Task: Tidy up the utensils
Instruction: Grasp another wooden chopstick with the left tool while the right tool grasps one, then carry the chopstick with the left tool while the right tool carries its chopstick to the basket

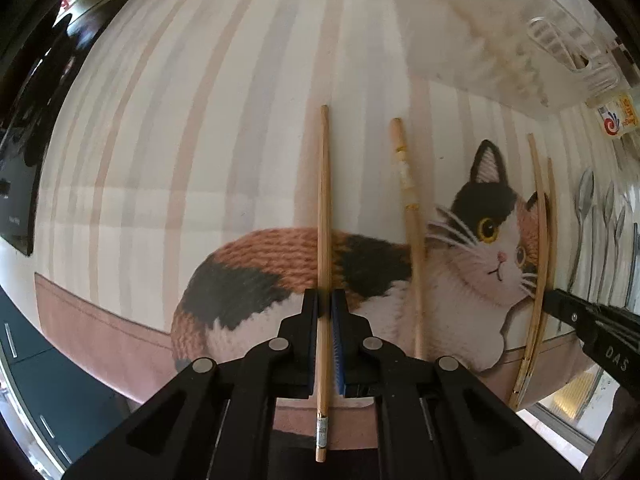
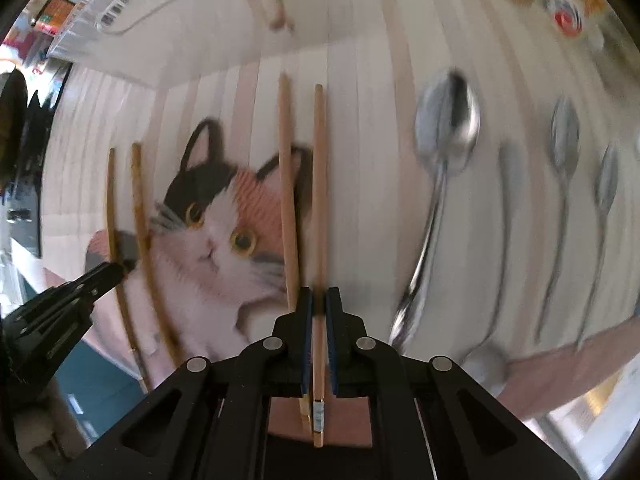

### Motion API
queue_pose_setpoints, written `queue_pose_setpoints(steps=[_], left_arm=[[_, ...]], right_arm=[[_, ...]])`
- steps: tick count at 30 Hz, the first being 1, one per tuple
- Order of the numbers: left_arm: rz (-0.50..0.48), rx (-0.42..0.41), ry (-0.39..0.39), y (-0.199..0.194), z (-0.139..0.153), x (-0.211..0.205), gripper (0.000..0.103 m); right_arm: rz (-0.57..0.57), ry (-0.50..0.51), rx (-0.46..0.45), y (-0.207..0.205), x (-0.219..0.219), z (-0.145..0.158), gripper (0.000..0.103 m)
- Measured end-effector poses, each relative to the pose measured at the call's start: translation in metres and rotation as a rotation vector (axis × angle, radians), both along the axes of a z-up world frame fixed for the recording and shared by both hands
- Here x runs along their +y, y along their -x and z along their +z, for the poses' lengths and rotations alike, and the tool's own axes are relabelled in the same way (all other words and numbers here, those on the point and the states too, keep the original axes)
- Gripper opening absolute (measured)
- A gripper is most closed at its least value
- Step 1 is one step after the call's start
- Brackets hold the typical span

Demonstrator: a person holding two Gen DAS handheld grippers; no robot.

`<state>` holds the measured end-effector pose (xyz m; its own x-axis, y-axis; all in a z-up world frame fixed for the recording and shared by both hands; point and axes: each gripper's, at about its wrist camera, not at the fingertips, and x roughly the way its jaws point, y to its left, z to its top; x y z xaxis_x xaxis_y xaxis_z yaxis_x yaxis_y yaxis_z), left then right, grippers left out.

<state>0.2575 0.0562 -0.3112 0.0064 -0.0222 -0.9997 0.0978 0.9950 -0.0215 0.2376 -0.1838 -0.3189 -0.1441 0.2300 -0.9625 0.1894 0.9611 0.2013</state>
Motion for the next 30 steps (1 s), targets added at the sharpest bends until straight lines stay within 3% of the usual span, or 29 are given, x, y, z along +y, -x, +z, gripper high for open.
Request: queue_pose_setpoints(steps=[5,11,17,30], left_arm=[[-0.023,-0.009,-0.019,0.011,0.003,0.0,0.005],[-0.027,-0.012,-0.032,0.019,-0.005,-0.033,0.005],[-0.033,-0.016,-0.021,0.02,-0.012,-0.017,0.005],[-0.048,-0.025,-0.031,0.02,-0.012,-0.018,0.005]], right_arm=[[0.003,0.033,0.028,0.012,0.002,-0.001,0.007],[0.071,0.091,0.03,0.023,0.021,0.004,0.007],[0.031,0.126,0.016,0.019,0.029,0.006,0.007],[0.063,0.157,0.025,0.004,0.04,0.001,0.008]])
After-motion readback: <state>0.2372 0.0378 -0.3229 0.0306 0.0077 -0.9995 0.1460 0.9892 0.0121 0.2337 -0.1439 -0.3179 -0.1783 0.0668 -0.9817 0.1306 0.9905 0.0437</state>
